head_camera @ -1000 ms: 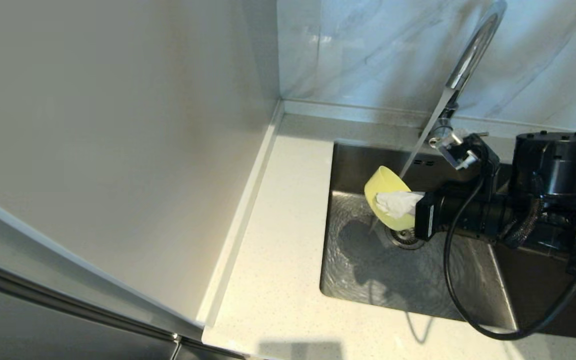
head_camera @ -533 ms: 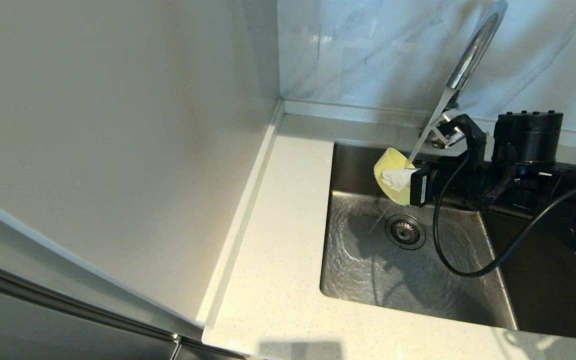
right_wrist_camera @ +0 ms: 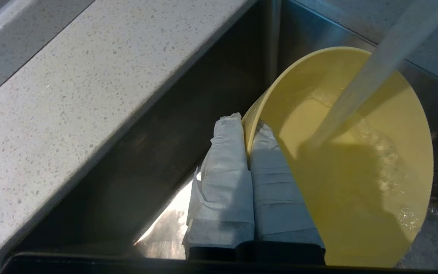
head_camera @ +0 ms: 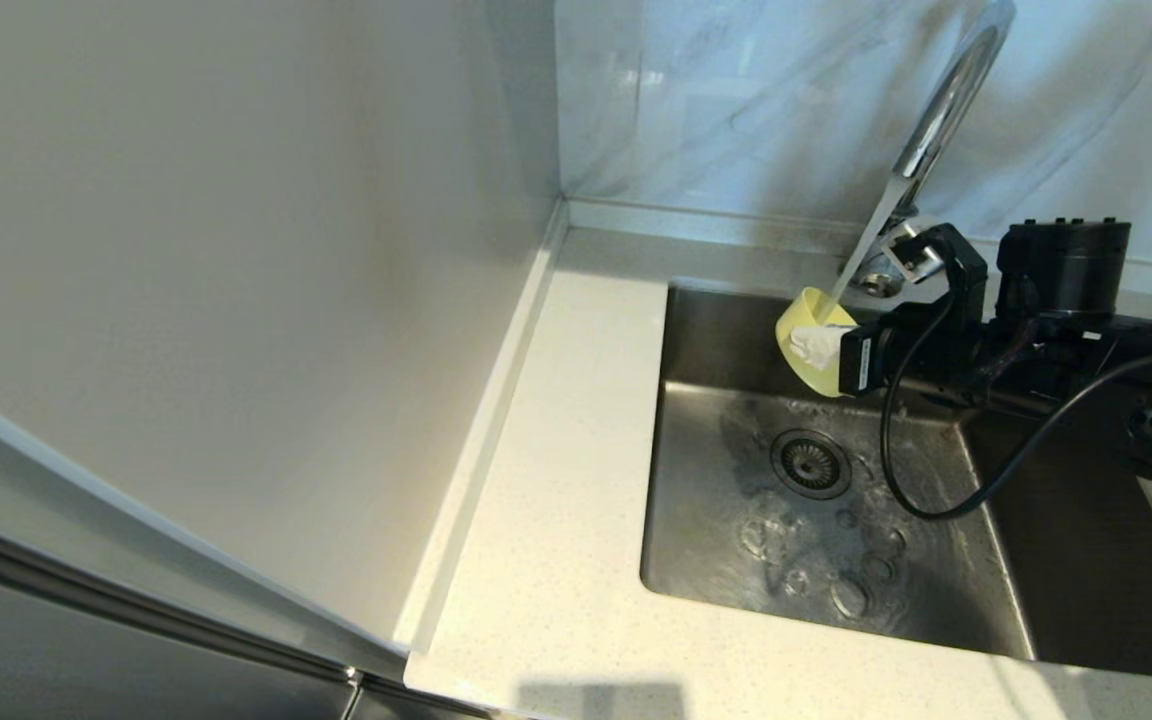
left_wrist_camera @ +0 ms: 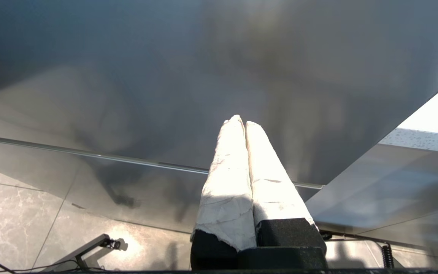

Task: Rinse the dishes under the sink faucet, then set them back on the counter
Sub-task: Rinse the bowl

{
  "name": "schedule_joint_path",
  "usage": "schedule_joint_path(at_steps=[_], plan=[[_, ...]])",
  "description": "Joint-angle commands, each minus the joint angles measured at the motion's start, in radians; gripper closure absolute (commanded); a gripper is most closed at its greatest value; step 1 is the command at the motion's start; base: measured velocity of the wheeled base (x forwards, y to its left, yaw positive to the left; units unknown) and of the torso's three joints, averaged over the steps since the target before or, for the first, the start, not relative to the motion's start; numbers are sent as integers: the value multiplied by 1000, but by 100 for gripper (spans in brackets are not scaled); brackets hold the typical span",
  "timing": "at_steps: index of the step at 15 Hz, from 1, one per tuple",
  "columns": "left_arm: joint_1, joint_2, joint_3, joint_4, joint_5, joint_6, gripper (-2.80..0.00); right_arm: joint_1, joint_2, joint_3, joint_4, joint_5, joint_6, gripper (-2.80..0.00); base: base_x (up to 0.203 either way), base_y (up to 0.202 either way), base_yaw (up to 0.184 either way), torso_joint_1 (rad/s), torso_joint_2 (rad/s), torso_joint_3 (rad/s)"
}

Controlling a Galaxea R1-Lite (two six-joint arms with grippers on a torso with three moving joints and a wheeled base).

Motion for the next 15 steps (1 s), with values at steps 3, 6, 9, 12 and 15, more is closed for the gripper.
schedule_joint_path(at_steps=[3, 6, 9, 12, 15], plan=[[0, 0, 0, 0, 0, -1, 0, -18, -42, 64, -6, 5, -2, 0, 0, 0, 0, 0, 0, 0], [0, 0, 0, 0, 0, 0, 0, -64, -148, 249, -10, 76, -3, 0, 0, 0, 0, 0, 0, 0], [0, 0, 0, 0, 0, -1, 0, -171, -186, 326, -10, 187, 46, 0, 0, 0, 0, 0, 0, 0], [0, 0, 0, 0, 0, -1, 0, -183, -193, 289, -70, 217, 314, 0, 0, 0, 0, 0, 0, 0], [0, 0, 0, 0, 0, -1, 0, -189, -188, 243, -148, 222, 634, 0, 0, 0, 0, 0, 0, 0]])
